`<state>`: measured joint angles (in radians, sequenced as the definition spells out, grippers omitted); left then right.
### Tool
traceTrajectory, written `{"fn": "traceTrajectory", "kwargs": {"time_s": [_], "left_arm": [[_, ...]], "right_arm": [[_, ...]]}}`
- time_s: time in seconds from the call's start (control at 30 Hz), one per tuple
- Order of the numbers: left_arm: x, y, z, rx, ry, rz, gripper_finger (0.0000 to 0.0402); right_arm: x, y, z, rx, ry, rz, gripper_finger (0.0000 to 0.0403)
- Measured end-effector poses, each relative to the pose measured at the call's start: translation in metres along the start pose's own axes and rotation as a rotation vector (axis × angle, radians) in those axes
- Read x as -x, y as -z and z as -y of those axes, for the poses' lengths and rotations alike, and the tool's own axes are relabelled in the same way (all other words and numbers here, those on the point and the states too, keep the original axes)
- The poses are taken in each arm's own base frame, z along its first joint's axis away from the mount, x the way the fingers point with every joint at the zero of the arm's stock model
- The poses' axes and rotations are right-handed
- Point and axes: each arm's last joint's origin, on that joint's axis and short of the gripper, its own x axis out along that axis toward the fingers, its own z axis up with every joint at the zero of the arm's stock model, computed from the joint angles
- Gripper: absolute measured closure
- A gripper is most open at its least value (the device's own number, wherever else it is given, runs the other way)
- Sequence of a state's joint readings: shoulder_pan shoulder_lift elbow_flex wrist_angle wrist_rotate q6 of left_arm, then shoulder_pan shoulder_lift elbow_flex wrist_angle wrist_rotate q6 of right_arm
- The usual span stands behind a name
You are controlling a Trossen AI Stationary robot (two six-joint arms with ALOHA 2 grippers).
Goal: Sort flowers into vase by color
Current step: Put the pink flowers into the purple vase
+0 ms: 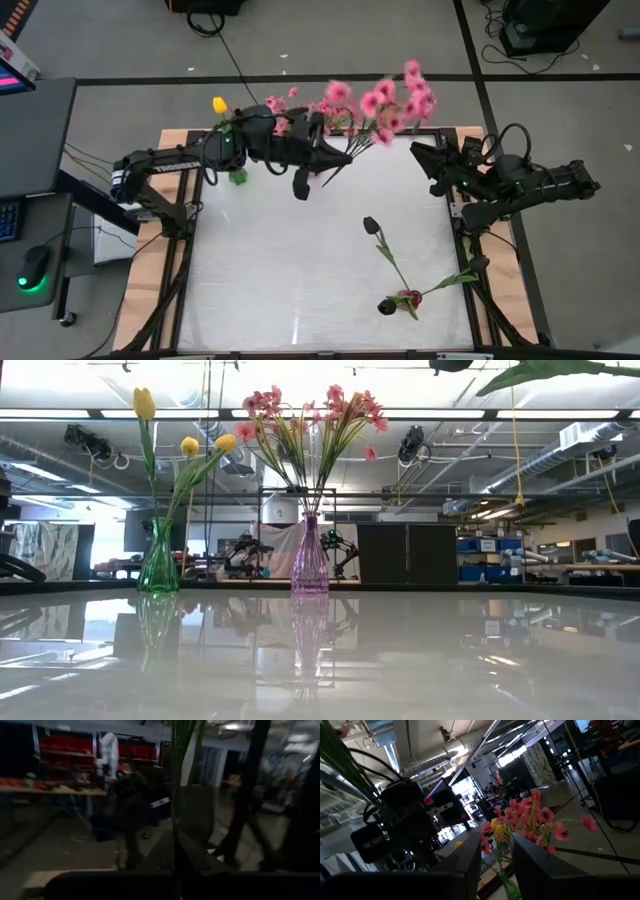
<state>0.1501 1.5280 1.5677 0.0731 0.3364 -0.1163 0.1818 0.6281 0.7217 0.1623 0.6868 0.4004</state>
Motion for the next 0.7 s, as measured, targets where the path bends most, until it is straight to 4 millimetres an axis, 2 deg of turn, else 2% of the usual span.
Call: {"fn": "traceTrajectory", "kwargs": {"time_s": [0.13,0.33,0.7], "left_arm": [[0.004,-0.002,-0.004,-0.078,-0.036,-0.007,0.0396],[0.015,-0.003,-0.012,-0.107,-0.073,-0.064,0.0396],[0.030,-0.008,-0.004,-0.362,0.064,-0.115,0.0396]], "right_arm": [[0.000,0.000,0.000,0.000,0.000,0.000,0.0289],[0.000,0.000,0.000,0.000,-0.001,0.000,0.0289],[0.000,0.000,0.000,0.000,-0.001,0.000,0.0288]]}}
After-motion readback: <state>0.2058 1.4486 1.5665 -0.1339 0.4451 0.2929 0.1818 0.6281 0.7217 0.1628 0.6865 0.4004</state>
